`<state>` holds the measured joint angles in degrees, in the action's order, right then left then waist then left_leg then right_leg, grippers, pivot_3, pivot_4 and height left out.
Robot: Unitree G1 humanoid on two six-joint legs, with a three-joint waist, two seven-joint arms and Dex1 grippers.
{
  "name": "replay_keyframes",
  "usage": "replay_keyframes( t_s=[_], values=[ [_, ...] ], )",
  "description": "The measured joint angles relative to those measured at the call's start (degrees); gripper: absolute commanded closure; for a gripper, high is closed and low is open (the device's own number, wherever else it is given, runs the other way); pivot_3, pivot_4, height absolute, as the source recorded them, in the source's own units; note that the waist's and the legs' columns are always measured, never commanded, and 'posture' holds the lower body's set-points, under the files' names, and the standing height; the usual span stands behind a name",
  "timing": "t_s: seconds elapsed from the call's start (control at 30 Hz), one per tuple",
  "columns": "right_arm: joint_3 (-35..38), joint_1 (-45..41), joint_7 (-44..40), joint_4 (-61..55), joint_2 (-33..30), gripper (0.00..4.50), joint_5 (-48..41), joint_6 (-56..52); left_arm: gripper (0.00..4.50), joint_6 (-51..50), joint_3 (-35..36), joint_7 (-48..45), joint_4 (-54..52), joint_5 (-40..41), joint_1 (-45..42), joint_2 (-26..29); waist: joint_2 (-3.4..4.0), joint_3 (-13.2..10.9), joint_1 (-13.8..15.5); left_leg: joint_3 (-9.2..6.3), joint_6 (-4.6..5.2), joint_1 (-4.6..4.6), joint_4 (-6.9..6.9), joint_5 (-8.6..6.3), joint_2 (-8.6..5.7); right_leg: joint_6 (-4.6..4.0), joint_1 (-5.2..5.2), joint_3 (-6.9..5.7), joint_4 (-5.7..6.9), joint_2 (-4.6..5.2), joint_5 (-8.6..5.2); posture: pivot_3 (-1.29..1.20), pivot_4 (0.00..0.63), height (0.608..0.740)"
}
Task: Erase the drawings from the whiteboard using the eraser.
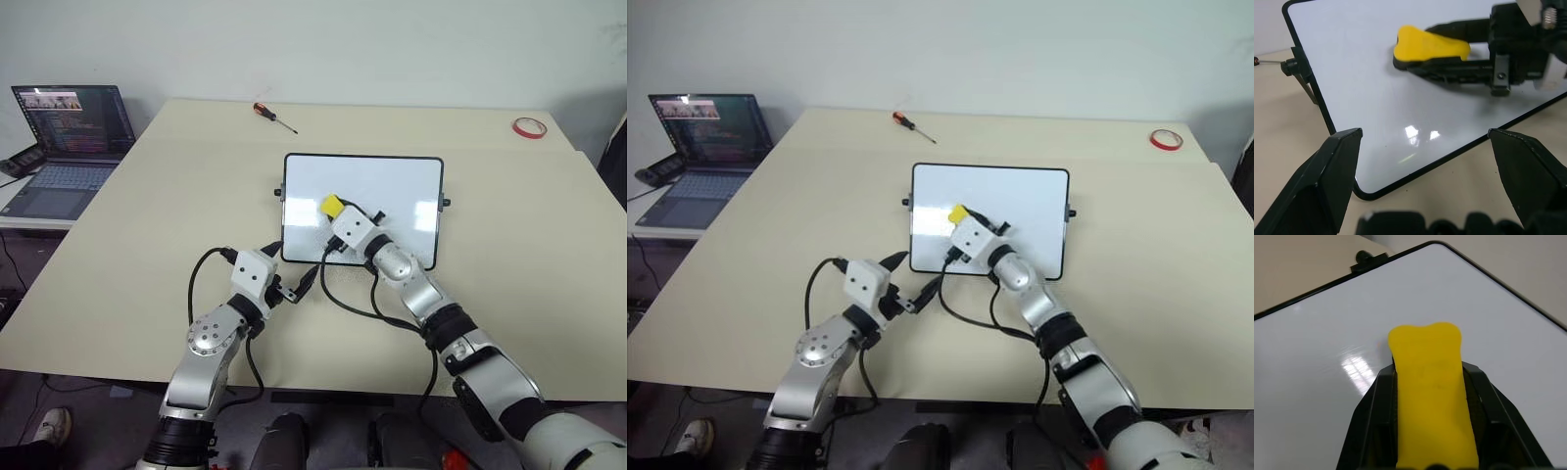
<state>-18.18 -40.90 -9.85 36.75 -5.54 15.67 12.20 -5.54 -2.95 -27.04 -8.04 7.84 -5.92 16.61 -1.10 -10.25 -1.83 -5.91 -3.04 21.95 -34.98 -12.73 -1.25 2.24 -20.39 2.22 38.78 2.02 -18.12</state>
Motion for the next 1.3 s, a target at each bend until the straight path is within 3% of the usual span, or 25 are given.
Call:
replay_keyframes(
  t_s=[0.17, 0.23, 0.33, 0.67, 0.87, 1.07, 1.3],
  values=[
    [1.65, 7.24, -7.95, -10.08, -0.43, 3.17, -6.43, -4.63, 0.00, 0.08, -0.06, -1.74, 0.01, 0.92, -0.27, 0.23, -0.02, -0.04, 0.05, -0.02, 0.00, 0.42, 0.00, 0.00, 0.00, 0.00, -0.33, -0.03, -0.02, 0.00, 0.00, 0.00, 0.150, 0.740],
    [2.20, 10.37, -10.49, -17.09, -1.80, 3.17, -8.25, -8.16, 0.00, 0.10, -0.03, -2.96, 0.15, 1.33, -1.35, 0.68, -0.02, -0.04, 0.11, -0.03, -0.04, 1.00, -0.06, 0.03, -0.01, 0.00, -0.98, -0.03, 0.12, 0.00, 0.01, 0.00, 0.150, 0.740],
    [4.53, 13.49, -12.49, -27.98, -4.53, 3.17, -10.15, -15.13, 0.00, 0.17, 0.08, -5.14, 0.88, 2.57, -3.35, 1.38, -0.03, -0.06, 0.12, -0.02, -0.07, 1.06, -0.04, 0.05, 0.00, 0.01, -1.04, -0.03, 0.07, 0.00, 0.01, 0.00, 0.150, 0.740],
    [13.82, 28.64, -11.52, -62.45, -12.64, 3.17, -9.60, -44.66, 0.00, 1.08, -3.57, -21.36, 9.21, 8.06, -13.93, 2.25, -0.11, -0.10, 0.33, 0.02, -0.07, 1.07, -0.01, 0.04, -0.10, 0.10, -0.99, -0.08, 0.02, -0.01, -0.10, 0.00, 0.150, 0.740],
    [22.65, 36.35, -7.09, -76.31, -13.25, 3.17, -7.57, -62.04, 0.00, 2.59, -8.12, -32.94, 17.00, 9.92, -19.57, -0.59, -0.13, -0.12, 0.21, 0.03, -0.07, 1.06, -0.01, 0.04, -0.07, 0.10, -1.02, -0.10, 0.08, -0.13, -0.13, 0.00, 0.150, 0.740],
    [30.08, 40.28, -2.49, -82.86, -7.73, 3.17, -7.53, -72.66, 0.00, 6.82, -11.28, -42.20, 25.48, 9.95, -26.43, -5.19, -0.15, -0.13, -0.17, 0.26, -0.06, 0.97, -0.02, 0.04, -0.07, 0.12, -1.00, -0.06, 0.12, -0.20, -0.13, 0.00, 0.150, 0.740],
    [33.30, 40.29, -1.54, -82.51, -6.37, 3.17, -9.78, -74.13, 0.00, 9.63, -13.80, -46.34, 29.23, 8.53, -27.02, -6.77, -0.15, -0.13, -0.17, 0.23, -0.05, 0.96, -0.02, 0.04, -0.03, 0.11, -1.00, -0.05, 0.15, -0.30, -0.13, 0.00, 0.150, 0.740]
  ],
)
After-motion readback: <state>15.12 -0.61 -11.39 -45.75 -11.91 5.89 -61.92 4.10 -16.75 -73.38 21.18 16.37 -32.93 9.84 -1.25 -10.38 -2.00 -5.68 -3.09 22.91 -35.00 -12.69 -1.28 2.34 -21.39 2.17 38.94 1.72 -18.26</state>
